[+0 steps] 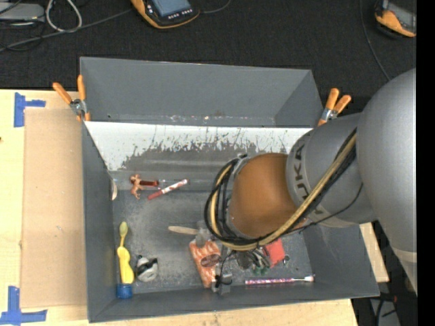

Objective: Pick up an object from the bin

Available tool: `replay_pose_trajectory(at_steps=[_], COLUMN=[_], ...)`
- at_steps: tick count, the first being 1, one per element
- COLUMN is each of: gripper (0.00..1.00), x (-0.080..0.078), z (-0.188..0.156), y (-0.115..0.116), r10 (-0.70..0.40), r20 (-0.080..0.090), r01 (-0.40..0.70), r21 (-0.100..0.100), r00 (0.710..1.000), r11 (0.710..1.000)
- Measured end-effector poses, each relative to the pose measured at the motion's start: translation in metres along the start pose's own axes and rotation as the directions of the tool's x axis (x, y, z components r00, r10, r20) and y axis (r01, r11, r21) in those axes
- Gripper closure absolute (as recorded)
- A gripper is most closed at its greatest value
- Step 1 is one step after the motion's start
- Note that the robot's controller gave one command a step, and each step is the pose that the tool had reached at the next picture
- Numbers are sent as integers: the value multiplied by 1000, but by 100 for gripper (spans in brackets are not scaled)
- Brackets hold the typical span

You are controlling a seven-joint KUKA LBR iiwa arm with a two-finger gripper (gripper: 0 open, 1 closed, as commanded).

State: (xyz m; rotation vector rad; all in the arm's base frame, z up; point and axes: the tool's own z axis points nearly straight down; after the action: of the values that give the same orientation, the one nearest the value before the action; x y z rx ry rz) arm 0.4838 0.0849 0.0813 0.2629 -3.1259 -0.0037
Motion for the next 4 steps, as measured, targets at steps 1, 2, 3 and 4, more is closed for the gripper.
replay_pose_trajectory(at_steps=[1,2,3,4], gripper=[100,100,100,100], x=[-7,-3,10,7], z=[33,25,7,-1], y=[24,19,-58,-91], r10=[29,44,-33,81], r20=[31,25,25,23], r01=[-29,-44,33,-81], r21=[-6,-6,-3,-11], r00=[999,999,999,996], r11=[1000,999,999,997])
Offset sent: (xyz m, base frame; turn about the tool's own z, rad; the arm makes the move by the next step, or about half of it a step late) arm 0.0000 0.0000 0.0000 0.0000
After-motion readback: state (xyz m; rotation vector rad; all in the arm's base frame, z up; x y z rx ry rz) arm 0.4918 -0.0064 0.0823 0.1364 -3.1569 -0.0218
